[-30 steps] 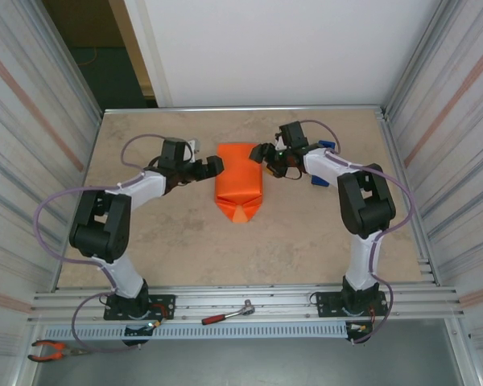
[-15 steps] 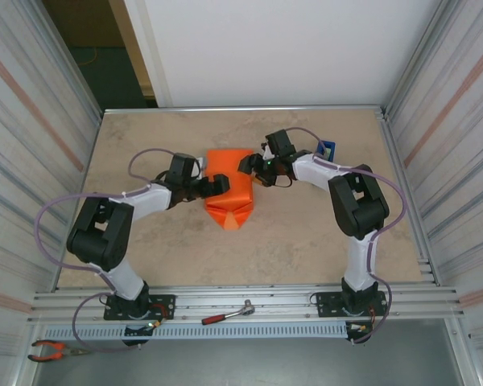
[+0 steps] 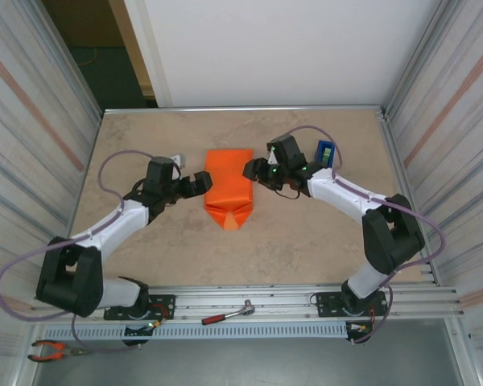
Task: Wrap the gift box in paper
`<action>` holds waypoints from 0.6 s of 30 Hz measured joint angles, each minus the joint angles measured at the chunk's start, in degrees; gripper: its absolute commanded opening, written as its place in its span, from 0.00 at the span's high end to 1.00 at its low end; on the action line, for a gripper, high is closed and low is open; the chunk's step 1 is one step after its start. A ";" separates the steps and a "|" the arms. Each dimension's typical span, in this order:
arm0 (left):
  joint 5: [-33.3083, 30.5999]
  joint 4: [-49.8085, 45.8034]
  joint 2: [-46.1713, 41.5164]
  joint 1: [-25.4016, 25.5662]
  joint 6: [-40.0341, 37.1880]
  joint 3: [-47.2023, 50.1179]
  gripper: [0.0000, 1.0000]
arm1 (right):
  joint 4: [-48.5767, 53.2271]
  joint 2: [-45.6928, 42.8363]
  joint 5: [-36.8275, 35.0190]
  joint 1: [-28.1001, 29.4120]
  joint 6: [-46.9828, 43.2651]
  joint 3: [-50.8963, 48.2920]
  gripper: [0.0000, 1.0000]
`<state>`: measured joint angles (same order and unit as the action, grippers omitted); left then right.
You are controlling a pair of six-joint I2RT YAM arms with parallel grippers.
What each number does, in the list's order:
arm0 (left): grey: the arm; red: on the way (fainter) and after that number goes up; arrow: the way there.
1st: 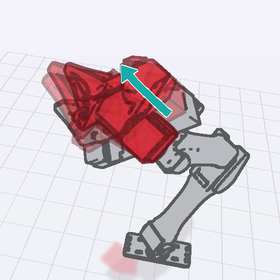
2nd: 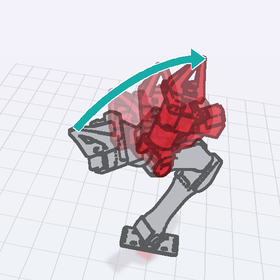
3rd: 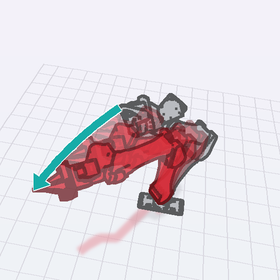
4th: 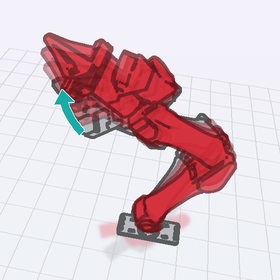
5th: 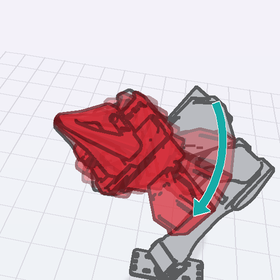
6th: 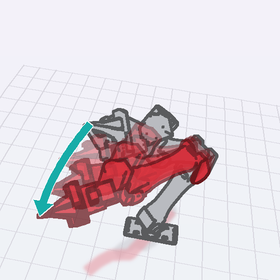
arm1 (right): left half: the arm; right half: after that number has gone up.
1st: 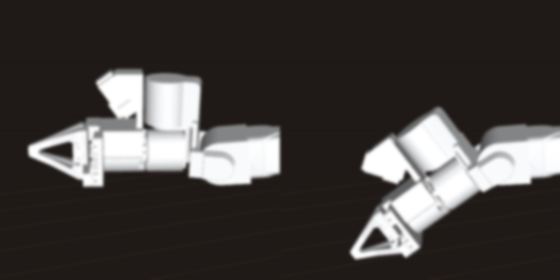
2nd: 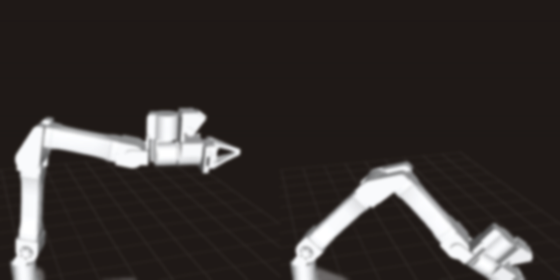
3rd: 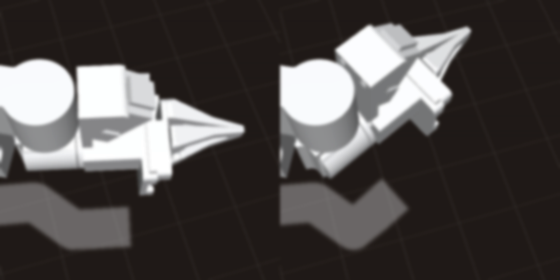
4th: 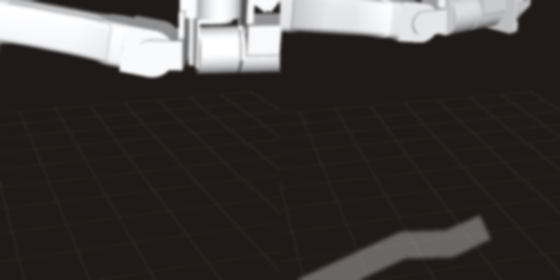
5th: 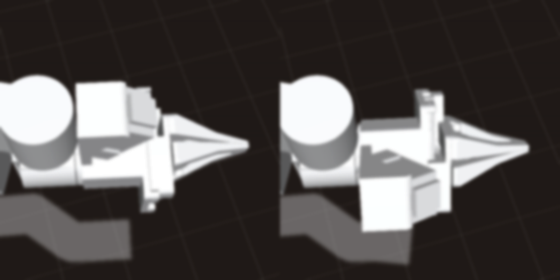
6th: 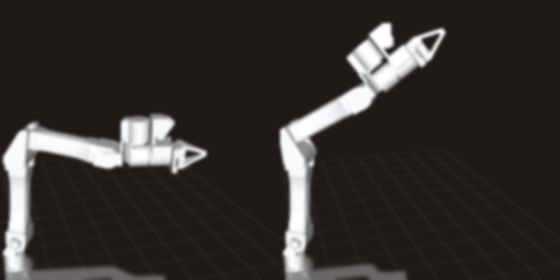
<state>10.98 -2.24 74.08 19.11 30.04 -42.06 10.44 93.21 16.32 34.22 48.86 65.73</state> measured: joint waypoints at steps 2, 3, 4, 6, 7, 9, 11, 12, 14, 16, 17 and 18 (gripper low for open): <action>-0.39 -0.70 -3.26 0.00 0.39 2.69 0.01 | -0.46 -0.13 -0.70 3.02 0.37 -0.76 0.66; -0.39 -0.85 -4.42 0.00 0.66 3.76 0.01 | -0.70 -0.13 -1.18 4.11 0.68 -1.16 0.70; -0.39 -1.05 -5.64 0.00 1.03 5.03 0.01 | -0.96 -0.13 -1.53 5.42 0.96 -1.60 0.72; -0.37 -0.94 -7.19 0.00 1.73 7.13 0.01 | -1.53 0.26 -1.99 7.15 1.66 -1.90 0.75; -0.35 -0.96 -7.72 0.00 1.97 8.15 0.01 | -2.03 0.68 -2.25 7.80 1.84 -1.90 0.76; -0.24 -0.98 -8.00 0.00 2.34 9.62 0.01 | -2.95 1.66 -2.80 8.55 2.10 -1.90 0.77; -0.09 -1.05 -7.98 0.00 2.45 10.34 0.01 | -3.63 2.95 -3.28 8.68 2.14 -1.90 0.78; 0.00 -1.09 -7.98 0.00 2.56 10.43 0.01 | -3.93 3.61 -3.54 8.66 2.14 -1.90 0.78; 0.28 -0.96 -7.98 0.00 2.82 10.45 0.01 | -4.33 4.85 -4.04 8.52 2.19 -1.90 0.78; 0.66 -0.83 -7.87 0.00 3.15 10.45 0.01 | -4.59 5.86 -4.35 8.22 2.19 -1.90 0.77; 0.96 -0.68 -7.72 0.00 3.28 10.45 0.01 | -4.66 6.23 -4.35 8.04 2.19 -1.90 0.77; 1.27 -0.37 -7.48 0.00 3.48 10.45 0.01 | -4.76 6.58 -4.35 7.76 2.19 -1.90 0.77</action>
<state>12.25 -2.61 66.61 19.11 33.52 -31.62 5.67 99.79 11.97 41.98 51.05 63.83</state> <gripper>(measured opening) 0.988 0.225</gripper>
